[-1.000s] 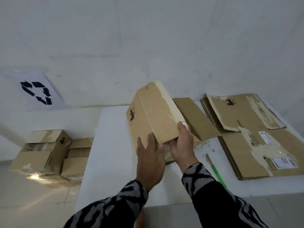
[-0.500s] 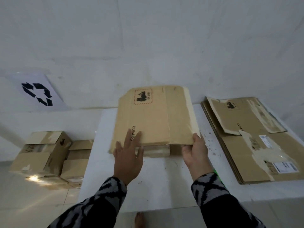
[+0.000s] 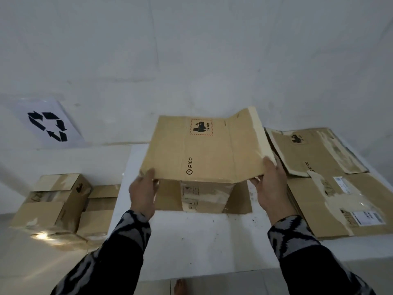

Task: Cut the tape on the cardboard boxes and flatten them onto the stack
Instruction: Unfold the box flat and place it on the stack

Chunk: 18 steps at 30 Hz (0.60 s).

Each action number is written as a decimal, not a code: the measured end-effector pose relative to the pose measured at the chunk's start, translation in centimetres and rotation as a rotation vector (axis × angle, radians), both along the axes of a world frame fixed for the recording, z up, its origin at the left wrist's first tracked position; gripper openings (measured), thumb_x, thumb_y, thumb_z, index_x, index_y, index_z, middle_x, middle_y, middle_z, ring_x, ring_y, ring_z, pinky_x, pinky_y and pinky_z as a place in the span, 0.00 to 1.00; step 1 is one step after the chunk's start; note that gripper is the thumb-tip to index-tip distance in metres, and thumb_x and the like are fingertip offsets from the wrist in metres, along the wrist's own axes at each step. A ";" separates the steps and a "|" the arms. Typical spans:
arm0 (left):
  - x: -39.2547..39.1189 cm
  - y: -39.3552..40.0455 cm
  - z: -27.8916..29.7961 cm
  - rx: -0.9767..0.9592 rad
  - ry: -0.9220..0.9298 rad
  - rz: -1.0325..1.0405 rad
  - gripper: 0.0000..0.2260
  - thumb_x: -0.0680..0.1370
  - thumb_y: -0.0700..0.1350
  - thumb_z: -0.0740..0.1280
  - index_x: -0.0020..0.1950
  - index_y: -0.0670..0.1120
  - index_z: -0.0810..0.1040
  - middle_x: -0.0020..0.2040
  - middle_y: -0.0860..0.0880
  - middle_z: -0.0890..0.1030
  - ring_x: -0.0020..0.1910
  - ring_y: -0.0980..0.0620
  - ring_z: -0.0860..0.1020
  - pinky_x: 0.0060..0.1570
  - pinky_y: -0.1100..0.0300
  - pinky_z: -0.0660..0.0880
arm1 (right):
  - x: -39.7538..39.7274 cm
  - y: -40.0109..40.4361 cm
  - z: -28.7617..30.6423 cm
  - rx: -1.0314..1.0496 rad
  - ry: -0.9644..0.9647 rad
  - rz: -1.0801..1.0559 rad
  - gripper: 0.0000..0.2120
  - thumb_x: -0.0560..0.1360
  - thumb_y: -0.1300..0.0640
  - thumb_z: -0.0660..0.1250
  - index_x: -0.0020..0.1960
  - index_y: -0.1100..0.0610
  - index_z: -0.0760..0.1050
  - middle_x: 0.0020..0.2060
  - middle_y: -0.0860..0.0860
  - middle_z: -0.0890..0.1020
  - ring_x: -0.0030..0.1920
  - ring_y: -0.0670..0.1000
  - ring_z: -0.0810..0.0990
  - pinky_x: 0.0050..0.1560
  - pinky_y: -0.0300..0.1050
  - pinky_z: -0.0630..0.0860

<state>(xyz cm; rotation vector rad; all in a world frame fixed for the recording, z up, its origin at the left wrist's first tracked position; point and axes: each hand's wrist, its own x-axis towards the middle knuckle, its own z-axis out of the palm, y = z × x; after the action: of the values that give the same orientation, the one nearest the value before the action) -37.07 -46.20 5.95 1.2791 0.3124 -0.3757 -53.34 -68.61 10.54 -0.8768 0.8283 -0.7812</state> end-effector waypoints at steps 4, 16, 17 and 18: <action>-2.0 -1.8 4.9 0.297 -0.607 -0.417 0.13 0.79 0.57 0.66 0.54 0.52 0.84 0.50 0.60 0.84 0.49 0.64 0.80 0.50 0.68 0.76 | 1.2 3.4 1.9 -0.453 0.147 0.349 0.14 0.79 0.47 0.65 0.64 0.42 0.73 0.55 0.39 0.80 0.54 0.40 0.80 0.46 0.36 0.79; 2.4 -3.8 2.7 0.619 -0.542 -0.757 0.43 0.70 0.62 0.73 0.78 0.49 0.58 0.76 0.51 0.64 0.74 0.51 0.63 0.67 0.57 0.63 | 3.9 0.3 -2.9 -0.721 0.735 0.328 0.38 0.70 0.39 0.73 0.74 0.50 0.64 0.69 0.50 0.66 0.69 0.52 0.64 0.66 0.49 0.67; 2.6 -3.9 3.1 0.626 -0.541 -0.820 0.44 0.71 0.62 0.73 0.79 0.49 0.56 0.77 0.52 0.62 0.75 0.51 0.62 0.68 0.58 0.62 | 4.0 -0.2 -2.8 -0.741 0.740 0.382 0.41 0.70 0.38 0.73 0.76 0.51 0.62 0.71 0.50 0.66 0.71 0.53 0.63 0.69 0.51 0.66; 2.7 -4.0 3.4 0.634 -0.559 -0.878 0.42 0.72 0.62 0.72 0.79 0.49 0.56 0.77 0.53 0.62 0.75 0.52 0.62 0.67 0.59 0.61 | 4.1 -0.8 -2.7 -0.763 0.731 0.441 0.43 0.70 0.37 0.73 0.77 0.52 0.60 0.73 0.50 0.66 0.73 0.53 0.64 0.71 0.52 0.65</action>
<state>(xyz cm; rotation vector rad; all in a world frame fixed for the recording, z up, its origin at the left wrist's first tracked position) -34.35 -50.24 9.37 2.0502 -0.6929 -0.6588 -49.21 -69.37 7.85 -2.0256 0.9136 -0.3537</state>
